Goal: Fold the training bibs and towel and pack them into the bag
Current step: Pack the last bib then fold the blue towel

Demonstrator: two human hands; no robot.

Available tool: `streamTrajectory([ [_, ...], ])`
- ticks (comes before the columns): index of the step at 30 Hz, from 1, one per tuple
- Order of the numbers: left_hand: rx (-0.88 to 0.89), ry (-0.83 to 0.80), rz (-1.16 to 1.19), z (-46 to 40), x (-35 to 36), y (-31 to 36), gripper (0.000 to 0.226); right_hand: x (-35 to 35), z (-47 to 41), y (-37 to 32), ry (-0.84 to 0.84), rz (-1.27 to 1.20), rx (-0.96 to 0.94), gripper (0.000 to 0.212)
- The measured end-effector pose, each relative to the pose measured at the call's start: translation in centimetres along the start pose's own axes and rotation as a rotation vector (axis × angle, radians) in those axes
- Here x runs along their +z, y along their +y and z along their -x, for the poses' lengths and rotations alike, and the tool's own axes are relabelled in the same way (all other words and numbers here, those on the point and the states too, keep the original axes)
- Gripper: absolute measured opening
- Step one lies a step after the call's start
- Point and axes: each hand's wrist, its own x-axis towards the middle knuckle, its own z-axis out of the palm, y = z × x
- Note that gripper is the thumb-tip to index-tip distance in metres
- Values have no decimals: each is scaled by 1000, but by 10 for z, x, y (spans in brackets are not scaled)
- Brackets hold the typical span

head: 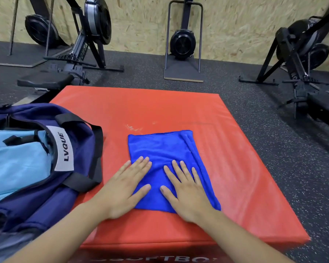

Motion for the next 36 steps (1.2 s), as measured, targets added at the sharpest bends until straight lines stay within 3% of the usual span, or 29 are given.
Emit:
streamTrajectory([
  [3,37,-48,-60,9,6,3,74,-18,2,4,21,-174,-15,67],
  [5,30,-48,-90,16,8,1,72,-33,14,23,44,-124,-122,65],
  [9,74,-12,-188,37,6,11,68,-44,52,70,-177,-34,-228,60],
  [12,118,-24,-161,57,7,30,67,-41,79,78,-222,-27,-235,58],
  [18,105,-72,-80,112,-2,43,66,-41,124,72,-147,-151,-289,50],
  [26,80,6,-67,177,-1,26,59,-40,159,102,-100,-142,-287,46],
  [36,130,80,-148,142,11,25,47,-31,140,104,169,-44,-392,30],
])
